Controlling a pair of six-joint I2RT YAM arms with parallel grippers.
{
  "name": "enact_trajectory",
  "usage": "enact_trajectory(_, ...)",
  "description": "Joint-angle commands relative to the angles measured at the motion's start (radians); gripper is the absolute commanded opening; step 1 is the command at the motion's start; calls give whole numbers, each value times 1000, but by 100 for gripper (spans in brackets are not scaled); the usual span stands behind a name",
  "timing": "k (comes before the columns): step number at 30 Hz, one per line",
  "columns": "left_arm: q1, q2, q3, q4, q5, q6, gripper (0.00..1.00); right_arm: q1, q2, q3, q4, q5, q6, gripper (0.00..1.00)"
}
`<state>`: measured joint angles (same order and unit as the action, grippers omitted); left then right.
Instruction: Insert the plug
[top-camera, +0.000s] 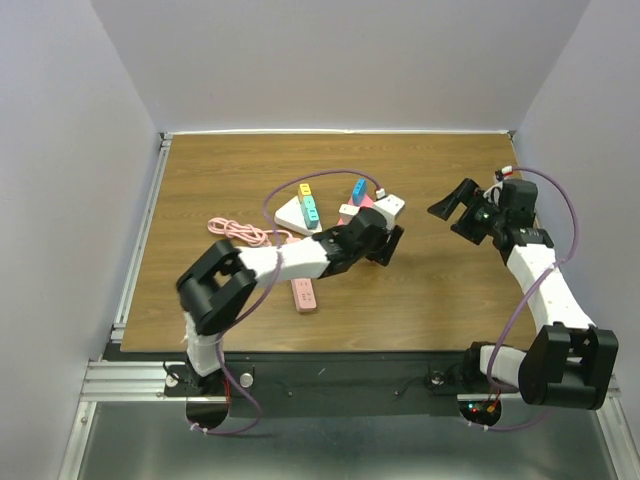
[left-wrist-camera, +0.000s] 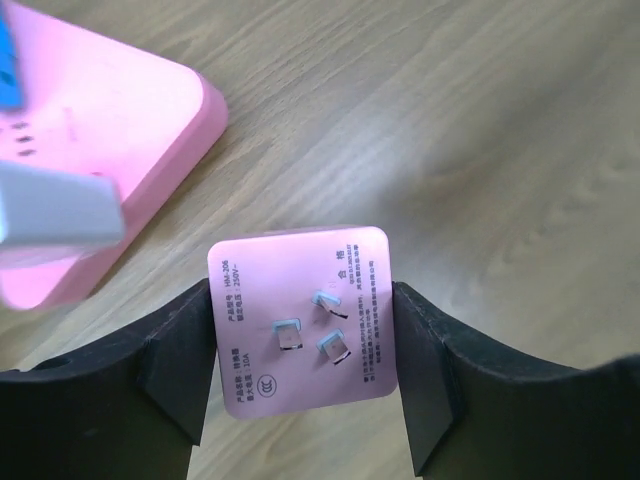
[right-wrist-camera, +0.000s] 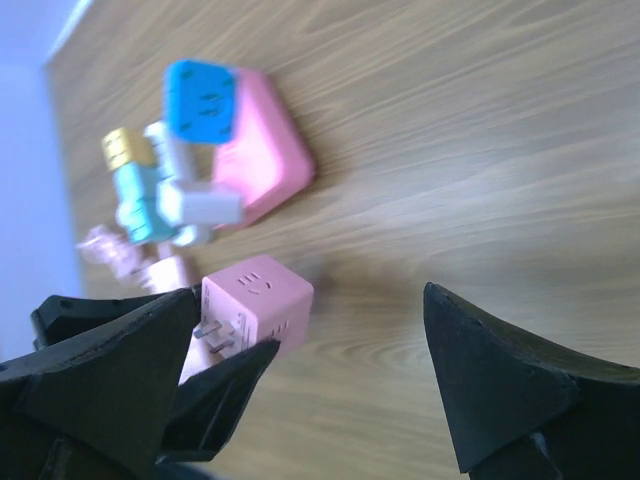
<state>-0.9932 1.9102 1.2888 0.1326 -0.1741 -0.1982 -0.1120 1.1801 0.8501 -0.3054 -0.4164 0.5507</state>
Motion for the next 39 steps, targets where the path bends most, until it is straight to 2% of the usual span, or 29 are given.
enact_trajectory(1, -2, -273, -107, 381, 82, 157, 0, -8, -20, 70, 49, -261, 113, 100)
enact_trajectory(5, -2, -422, -219, 513, 169, 194, 0, -6, -16, 105, 52, -439, 205, 100)
enact_trajectory(9, -1, -497, -279, 634, 254, 232, 0, -6, -17, 121, 78, -573, 296, 100)
enact_trajectory(14, -1, -527, -282, 637, 294, 258, 0, -5, -40, 135, 167, -680, 469, 100)
enact_trajectory(17, -1, -550, -284, 639, 311, 261, 0, 8, -59, 112, 284, -713, 596, 100)
enact_trajectory(19, -1, -574, -290, 639, 314, 269, 0, 15, -73, 72, 455, -728, 703, 100)
enact_trajectory(20, -1, -574, -295, 639, 314, 269, 0, 15, -77, 54, 456, -728, 742, 100)
enact_trajectory(22, -1, -596, -299, 641, 306, 275, 0, 24, -88, 9, 639, -731, 901, 100)
enact_trajectory(23, -1, -609, -305, 641, 308, 276, 0, 38, -91, -44, 787, -725, 961, 100)
enact_trajectory(24, -1, -611, -306, 644, 308, 278, 0, 47, -91, -60, 833, -722, 1006, 100)
enact_trajectory(39, -1, -611, -283, 759, 392, 278, 0, 192, -70, -23, 832, -708, 1025, 100)
